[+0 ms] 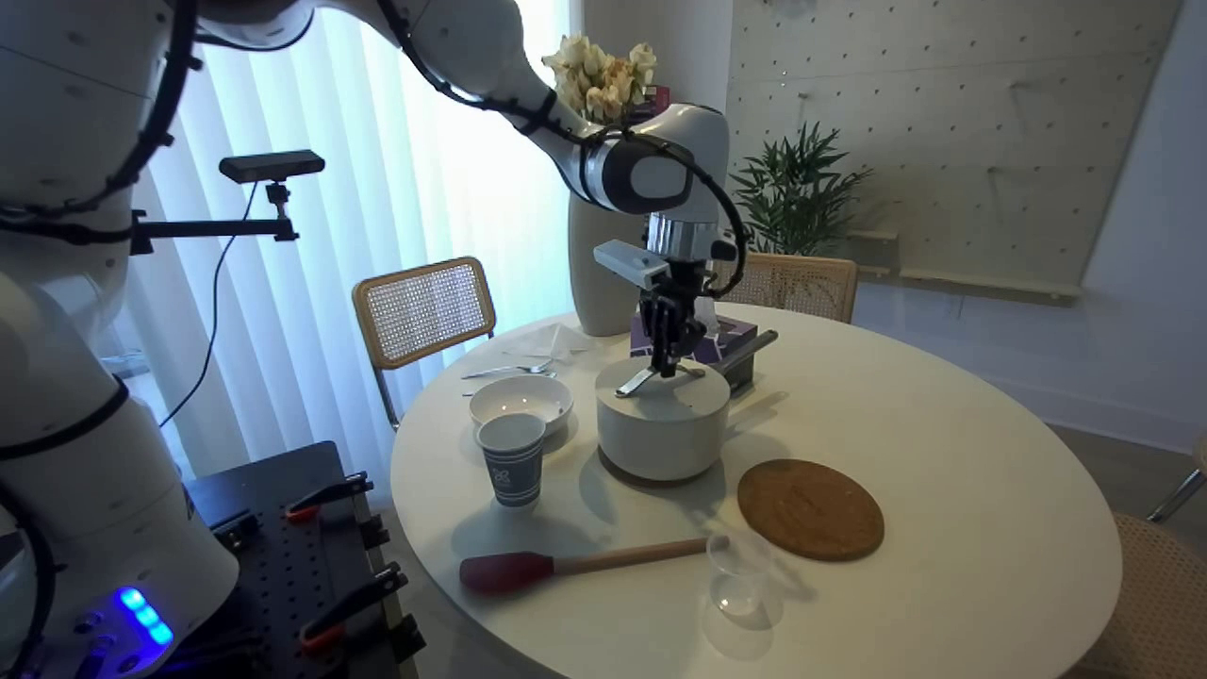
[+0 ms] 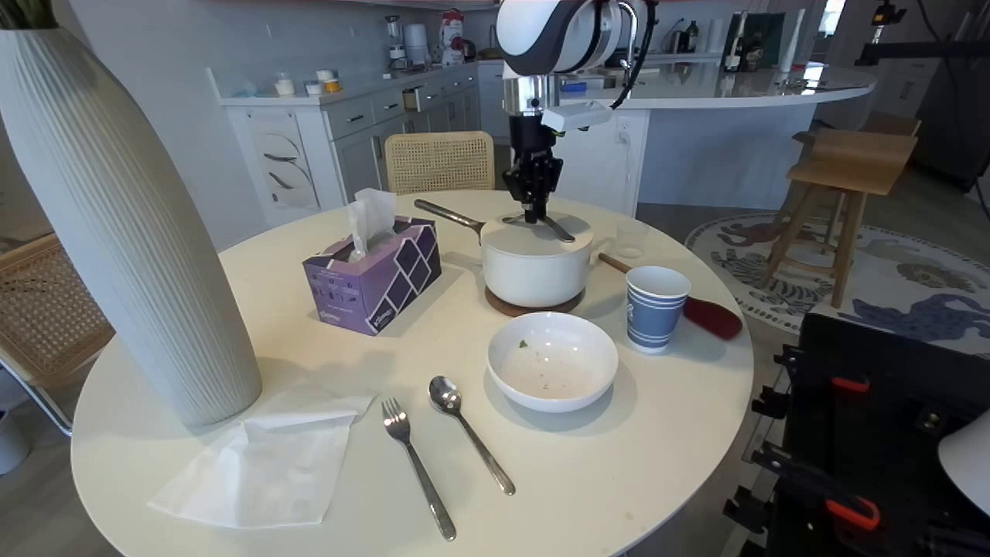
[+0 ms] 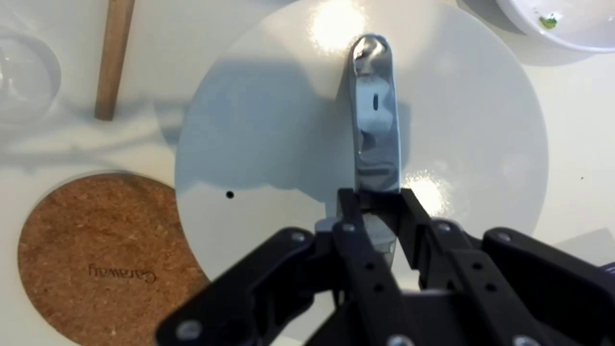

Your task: Remove the lid from the white pot, pick up the broccoli from the white bowl and place it inside the pot, move the tissue square to the left, pick up the spatula and use it to stir inside the white pot, place the spatula on the table, place the white lid on top of the pot

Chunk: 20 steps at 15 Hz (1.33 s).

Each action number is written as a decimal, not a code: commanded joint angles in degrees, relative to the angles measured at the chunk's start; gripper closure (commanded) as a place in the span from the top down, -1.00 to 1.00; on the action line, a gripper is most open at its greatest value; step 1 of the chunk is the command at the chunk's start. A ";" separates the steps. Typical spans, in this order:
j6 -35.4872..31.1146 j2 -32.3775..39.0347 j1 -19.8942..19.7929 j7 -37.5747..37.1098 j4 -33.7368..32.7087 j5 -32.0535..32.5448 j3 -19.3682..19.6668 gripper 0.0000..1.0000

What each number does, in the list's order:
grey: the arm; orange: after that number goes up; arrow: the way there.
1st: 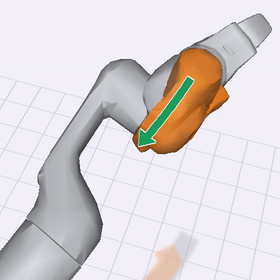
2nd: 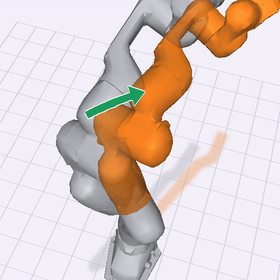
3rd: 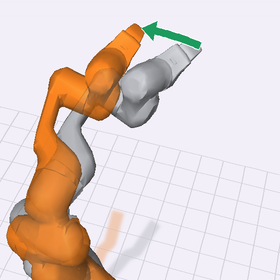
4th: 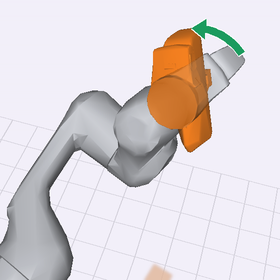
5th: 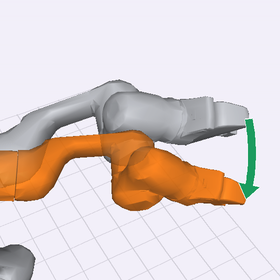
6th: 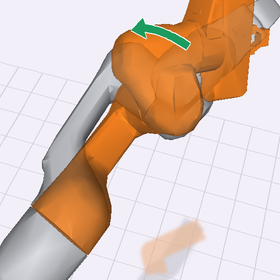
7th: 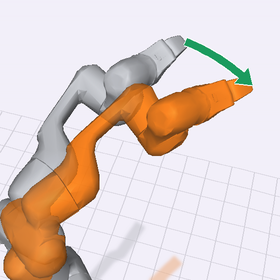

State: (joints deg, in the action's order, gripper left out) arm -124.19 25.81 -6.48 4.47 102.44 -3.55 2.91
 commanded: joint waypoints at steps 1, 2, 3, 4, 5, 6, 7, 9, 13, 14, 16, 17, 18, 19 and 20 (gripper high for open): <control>2.96 -0.53 -0.74 1.75 -0.54 -0.99 -0.55 -0.88; 2.83 -0.53 -0.75 1.68 -0.52 -1.03 -0.54 -0.88; 2.65 -0.52 -0.67 1.32 -0.55 -0.98 -0.46 -0.88; 2.70 -0.54 -0.67 1.29 -0.60 -0.92 -0.43 -0.02; 2.83 -0.53 -0.71 1.36 -0.70 -0.94 -0.44 0.00; 3.11 -0.56 -0.71 1.31 -0.71 -0.92 -0.40 0.14; 3.39 -0.53 -0.72 1.21 -0.83 -0.85 -0.34 0.28; 4.26 -0.57 -0.70 0.88 -1.18 -0.61 -0.20 0.58; 5.48 -1.75 -0.84 0.98 -1.81 -0.39 -0.13 1.00; 5.75 -2.09 -0.82 0.95 -1.96 -0.31 -0.10 1.00; 6.25 -3.23 -0.81 1.06 -1.85 -0.39 -0.13 1.00; 6.33 -3.76 -0.73 0.95 -1.74 -0.31 -0.09 1.00; 6.38 -4.33 -0.65 0.85 -1.55 -0.24 -0.06 1.00; 6.38 -5.11 -0.57 0.82 -1.17 -0.24 -0.07 1.00; 6.44 -5.85 -0.47 0.68 -0.83 -0.19 -0.05 1.00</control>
State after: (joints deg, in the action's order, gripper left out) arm -119.62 23.07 -7.05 4.47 100.36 -3.53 2.92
